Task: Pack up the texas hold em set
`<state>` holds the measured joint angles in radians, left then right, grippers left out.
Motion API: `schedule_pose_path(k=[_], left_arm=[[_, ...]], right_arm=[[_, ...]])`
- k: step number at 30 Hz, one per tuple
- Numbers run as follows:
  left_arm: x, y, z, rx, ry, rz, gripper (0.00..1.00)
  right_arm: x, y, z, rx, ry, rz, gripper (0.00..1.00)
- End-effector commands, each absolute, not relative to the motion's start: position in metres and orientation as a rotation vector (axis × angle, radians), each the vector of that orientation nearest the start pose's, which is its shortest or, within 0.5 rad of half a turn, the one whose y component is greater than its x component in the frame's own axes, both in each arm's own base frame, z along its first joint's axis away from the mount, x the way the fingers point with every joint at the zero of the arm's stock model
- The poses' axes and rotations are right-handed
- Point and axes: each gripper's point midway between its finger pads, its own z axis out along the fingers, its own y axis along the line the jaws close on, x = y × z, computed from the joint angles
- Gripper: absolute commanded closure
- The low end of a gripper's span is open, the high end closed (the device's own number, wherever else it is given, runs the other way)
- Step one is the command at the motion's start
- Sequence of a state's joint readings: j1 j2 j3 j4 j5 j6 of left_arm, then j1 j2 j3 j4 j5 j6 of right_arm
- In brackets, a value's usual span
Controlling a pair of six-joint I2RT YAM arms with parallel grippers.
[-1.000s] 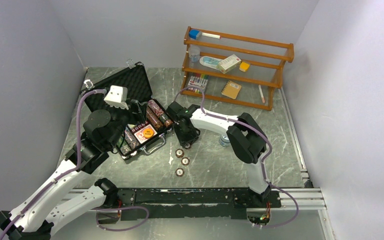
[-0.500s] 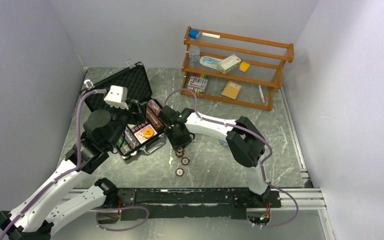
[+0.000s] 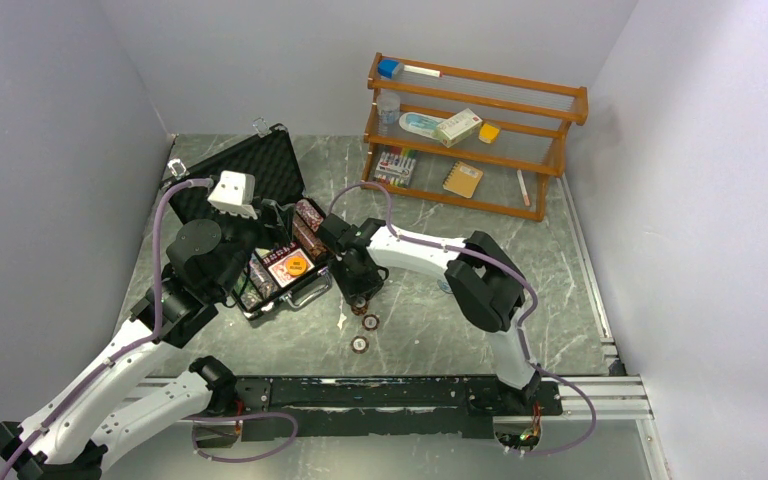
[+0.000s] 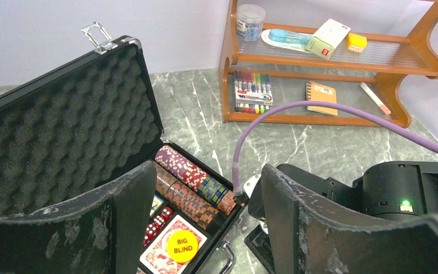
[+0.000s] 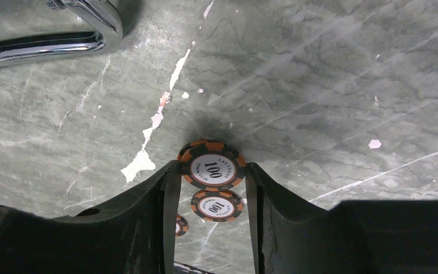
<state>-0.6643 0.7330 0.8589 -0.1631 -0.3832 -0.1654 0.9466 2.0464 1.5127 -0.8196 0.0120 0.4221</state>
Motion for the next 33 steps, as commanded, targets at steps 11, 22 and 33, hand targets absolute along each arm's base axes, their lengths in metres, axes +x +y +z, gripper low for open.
schedule_pose_path(k=[11, 22, 33], left_arm=[[0.271, -0.132, 0.331, 0.087, 1.606, -0.320, 0.28], [0.271, -0.132, 0.332, 0.088, 1.605, -0.322, 0.28], [0.271, -0.131, 0.333, 0.086, 1.602, -0.320, 0.28]], right_arm=[[0.216, 0.332, 0.046, -0.795, 2.812, 0.249, 0.33], [0.187, 0.309, 0.034, -0.793, 2.897, 0.189, 0.32], [0.181, 0.310, 0.015, -0.798, 2.939, 0.131, 0.39]])
